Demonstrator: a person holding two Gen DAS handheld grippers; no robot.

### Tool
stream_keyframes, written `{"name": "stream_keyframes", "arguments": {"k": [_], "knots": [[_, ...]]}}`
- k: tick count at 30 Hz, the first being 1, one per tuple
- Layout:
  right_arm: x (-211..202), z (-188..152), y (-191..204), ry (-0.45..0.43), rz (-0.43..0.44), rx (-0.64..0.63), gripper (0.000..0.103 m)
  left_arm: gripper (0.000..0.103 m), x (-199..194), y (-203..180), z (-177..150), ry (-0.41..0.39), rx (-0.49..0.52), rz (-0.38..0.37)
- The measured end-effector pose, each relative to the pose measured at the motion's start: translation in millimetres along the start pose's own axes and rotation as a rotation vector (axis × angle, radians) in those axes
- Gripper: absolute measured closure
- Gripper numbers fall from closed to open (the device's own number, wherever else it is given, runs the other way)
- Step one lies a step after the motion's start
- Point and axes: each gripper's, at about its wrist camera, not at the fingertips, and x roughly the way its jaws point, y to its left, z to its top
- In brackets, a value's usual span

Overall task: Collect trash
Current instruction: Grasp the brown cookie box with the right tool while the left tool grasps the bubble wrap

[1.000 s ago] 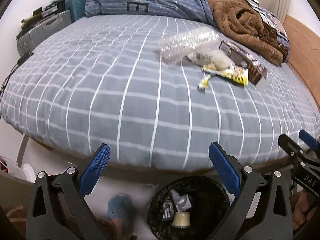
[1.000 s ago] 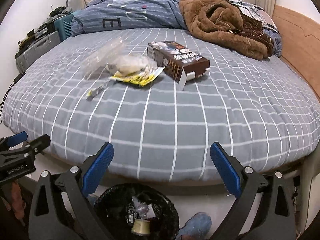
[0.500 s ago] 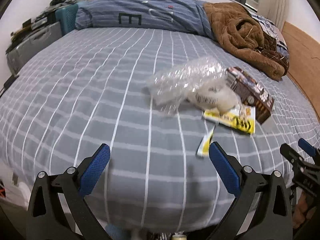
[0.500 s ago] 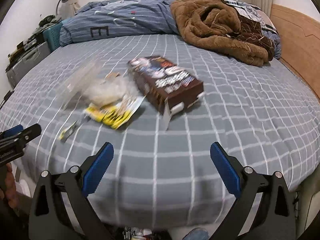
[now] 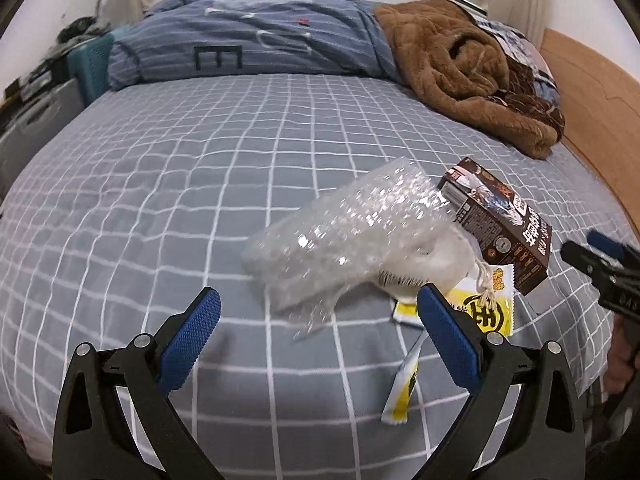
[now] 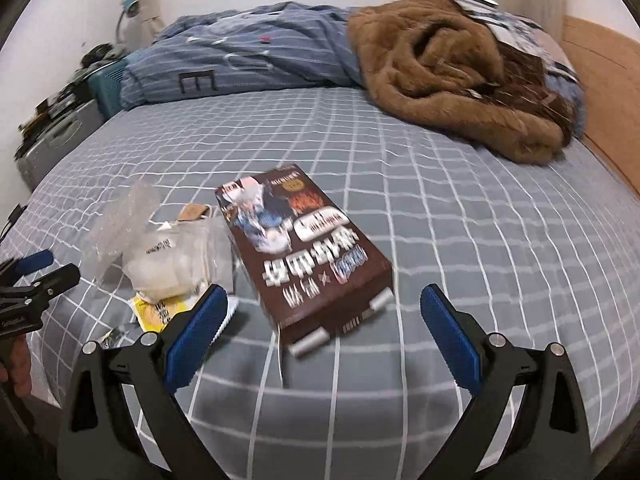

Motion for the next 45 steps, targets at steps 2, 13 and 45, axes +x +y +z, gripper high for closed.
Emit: {"name": "stream_keyframes", "arguments": {"k": [2, 13, 45], "knots": [[6, 10, -2, 0.004, 0.019, -0.014, 0.01, 0.007, 6, -1, 6, 0.009, 0.016, -0.012], [57, 35, 1, 0.129, 0.115, -0.112, 0.01, 0.007, 36, -3, 30, 0.05, 0.062, -0.018], [87, 34, 17, 0.236, 0.159, -0.169, 0.014, 0.052, 62, -5, 31, 0.168, 0.04, -0.119]]}}
